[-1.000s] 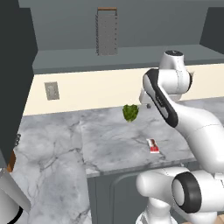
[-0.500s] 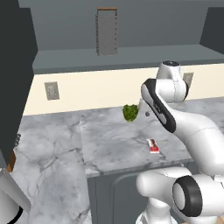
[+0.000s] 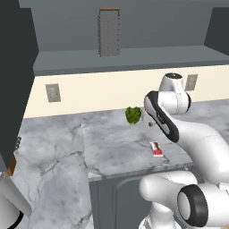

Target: Pick the bar and honey bottle from the counter and place them in the cabinets closest to them.

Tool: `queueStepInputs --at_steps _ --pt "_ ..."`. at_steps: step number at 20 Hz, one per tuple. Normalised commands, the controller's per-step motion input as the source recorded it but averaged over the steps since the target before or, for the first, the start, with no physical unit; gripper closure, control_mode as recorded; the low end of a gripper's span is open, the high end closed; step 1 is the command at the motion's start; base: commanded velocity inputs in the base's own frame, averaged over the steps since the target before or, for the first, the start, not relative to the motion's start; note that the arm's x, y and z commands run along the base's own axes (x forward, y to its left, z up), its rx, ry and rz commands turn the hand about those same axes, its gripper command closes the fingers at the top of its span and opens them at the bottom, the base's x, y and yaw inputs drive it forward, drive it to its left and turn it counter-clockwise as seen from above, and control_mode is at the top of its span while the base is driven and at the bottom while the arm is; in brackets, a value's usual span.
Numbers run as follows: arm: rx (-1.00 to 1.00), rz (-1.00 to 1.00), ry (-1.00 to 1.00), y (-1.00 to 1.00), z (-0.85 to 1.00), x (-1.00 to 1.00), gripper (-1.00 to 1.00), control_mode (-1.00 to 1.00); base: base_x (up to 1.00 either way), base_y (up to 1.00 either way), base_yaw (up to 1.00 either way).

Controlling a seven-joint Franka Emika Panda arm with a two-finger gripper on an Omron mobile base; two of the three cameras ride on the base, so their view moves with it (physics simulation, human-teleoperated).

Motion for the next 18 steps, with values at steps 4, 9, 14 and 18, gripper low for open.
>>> queueStepInputs --at_steps 4,9,14,18 --pt "0.0 0.0 0.0 -0.05 -0.32 0.0 -1.0 -1.0 0.0 0.0 0.0" --pt "0.0 0.0 0.0 -0.09 -0.3 0.0 -1.0 -1.0 0.0 0.0 0.0" --pt "0.0 0.0 -0.02 -0.14 -0.27 0.0 -1.0 -1.0 0.0 0.0 0.0" --pt "0.0 0.0 -0.02 -0.11 -0.26 0.0 -1.0 -1.0 0.0 0.0 0.0"
